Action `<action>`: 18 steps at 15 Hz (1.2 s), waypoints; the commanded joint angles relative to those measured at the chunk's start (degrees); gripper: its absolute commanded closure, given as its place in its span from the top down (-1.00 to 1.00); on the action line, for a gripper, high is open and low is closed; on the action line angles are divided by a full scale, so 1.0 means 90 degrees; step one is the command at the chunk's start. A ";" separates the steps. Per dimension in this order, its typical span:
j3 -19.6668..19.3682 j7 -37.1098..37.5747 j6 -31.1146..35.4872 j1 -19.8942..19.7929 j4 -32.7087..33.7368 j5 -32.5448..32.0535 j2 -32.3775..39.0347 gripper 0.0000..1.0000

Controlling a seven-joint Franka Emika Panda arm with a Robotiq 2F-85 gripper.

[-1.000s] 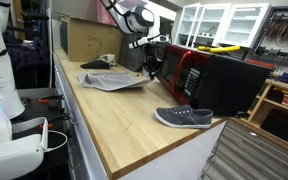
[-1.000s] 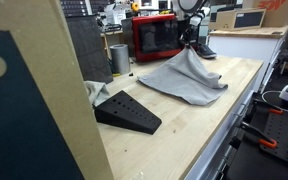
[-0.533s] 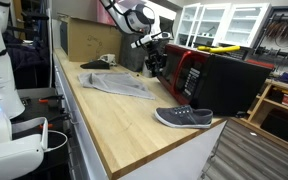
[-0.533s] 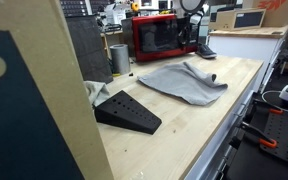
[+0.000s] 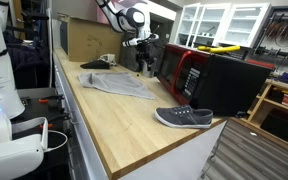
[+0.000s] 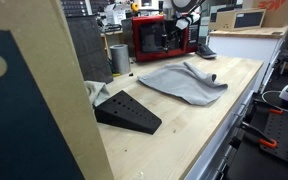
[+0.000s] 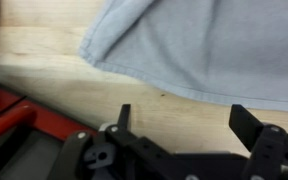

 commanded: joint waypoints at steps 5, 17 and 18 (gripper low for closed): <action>0.0525 -0.0172 0.1218 0.0240 -0.1765 0.1488 -0.0877 1.00; 0.0642 -0.1212 0.1741 0.0493 -0.4133 0.2478 -0.2774 1.00; 0.0590 -0.1359 0.1663 0.0532 -0.4261 0.2740 -0.2905 1.00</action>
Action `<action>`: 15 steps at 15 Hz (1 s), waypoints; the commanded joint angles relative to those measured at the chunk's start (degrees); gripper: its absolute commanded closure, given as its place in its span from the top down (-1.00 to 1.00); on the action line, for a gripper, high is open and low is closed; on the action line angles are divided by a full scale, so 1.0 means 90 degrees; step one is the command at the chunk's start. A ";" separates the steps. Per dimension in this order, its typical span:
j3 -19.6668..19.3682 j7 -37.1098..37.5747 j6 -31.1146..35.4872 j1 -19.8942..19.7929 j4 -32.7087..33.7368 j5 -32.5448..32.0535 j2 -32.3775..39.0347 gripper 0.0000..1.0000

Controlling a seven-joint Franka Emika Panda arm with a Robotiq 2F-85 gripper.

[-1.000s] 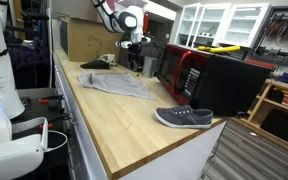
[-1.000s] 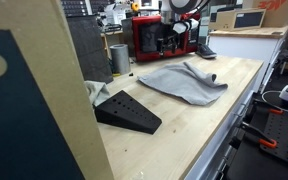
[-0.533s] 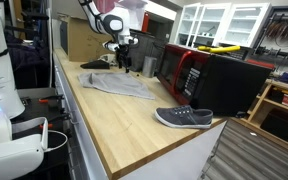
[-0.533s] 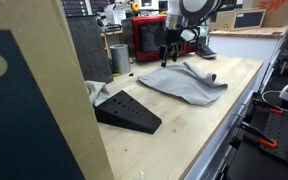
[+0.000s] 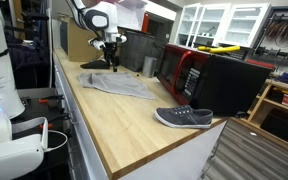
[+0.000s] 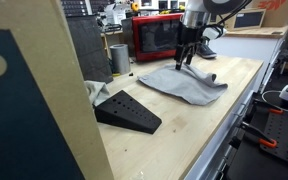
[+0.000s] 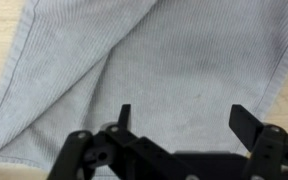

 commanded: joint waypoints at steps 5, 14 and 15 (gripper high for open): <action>-0.0306 -0.0400 -0.0680 0.0009 -0.1058 0.1001 -0.1240 1.00; -0.0877 -0.0391 -0.2042 -0.0604 -0.1196 0.0854 -0.2043 1.00; -0.0929 -0.0512 -0.2109 -0.0616 -0.1186 0.0828 -0.2060 1.00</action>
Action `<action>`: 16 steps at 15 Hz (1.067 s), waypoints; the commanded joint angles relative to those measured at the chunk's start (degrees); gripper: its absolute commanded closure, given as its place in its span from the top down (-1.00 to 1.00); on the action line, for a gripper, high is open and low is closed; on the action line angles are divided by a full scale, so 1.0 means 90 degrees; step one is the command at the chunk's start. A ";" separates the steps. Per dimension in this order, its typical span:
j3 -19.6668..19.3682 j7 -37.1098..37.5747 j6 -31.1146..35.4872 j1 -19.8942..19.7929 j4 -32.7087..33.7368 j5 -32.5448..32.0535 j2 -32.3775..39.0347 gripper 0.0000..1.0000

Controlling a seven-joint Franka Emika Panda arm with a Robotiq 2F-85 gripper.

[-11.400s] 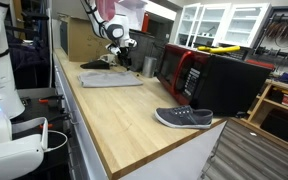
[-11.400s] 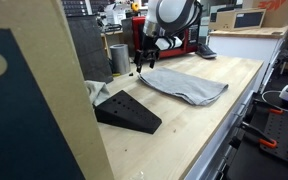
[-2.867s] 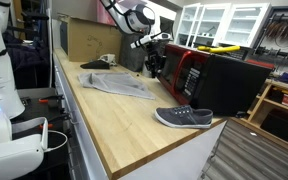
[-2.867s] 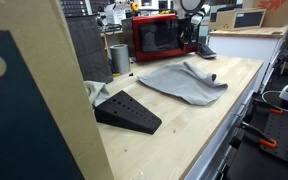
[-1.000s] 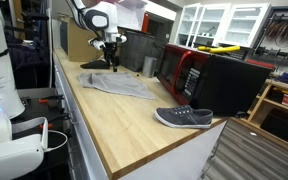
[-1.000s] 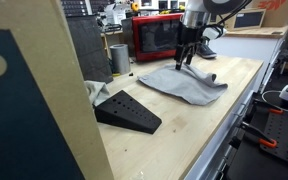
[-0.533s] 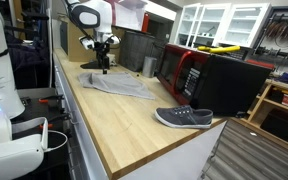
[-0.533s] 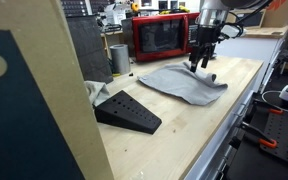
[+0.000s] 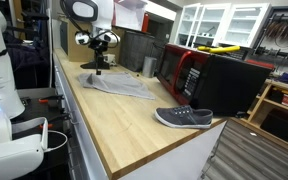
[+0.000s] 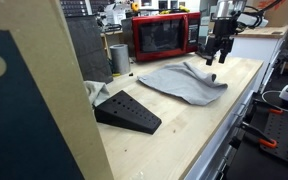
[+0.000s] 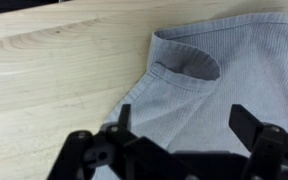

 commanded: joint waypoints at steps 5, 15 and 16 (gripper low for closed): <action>-0.0161 -0.1180 -0.0553 0.0140 -0.0006 -0.0276 0.0094 1.00; 0.0376 -0.1370 0.0714 0.0169 -0.0033 -0.2041 0.0793 1.00; 0.0412 -0.1339 0.0956 0.0157 -0.0032 -0.2204 0.0855 1.00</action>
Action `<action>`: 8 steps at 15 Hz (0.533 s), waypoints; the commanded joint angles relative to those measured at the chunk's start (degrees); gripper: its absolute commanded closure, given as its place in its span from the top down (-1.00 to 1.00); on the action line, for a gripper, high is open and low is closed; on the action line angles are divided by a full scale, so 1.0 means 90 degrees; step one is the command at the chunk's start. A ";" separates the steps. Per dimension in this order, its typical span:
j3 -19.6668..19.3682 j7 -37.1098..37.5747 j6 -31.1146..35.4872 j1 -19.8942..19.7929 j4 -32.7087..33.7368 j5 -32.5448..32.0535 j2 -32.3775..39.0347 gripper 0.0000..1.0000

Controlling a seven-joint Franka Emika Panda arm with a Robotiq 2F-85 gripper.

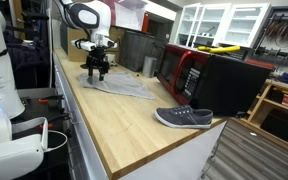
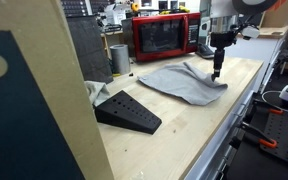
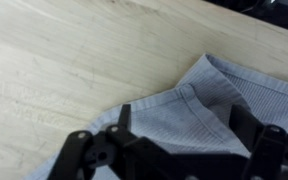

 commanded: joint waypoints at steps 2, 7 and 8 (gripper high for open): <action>0.0218 0.0158 0.0970 -0.0055 0.0006 -0.0667 0.0317 1.00; 0.0244 -0.0042 0.1239 0.0068 0.0006 -0.0680 0.0625 0.50; 0.0259 -0.0047 0.1231 0.0073 0.0006 -0.0695 0.0660 0.47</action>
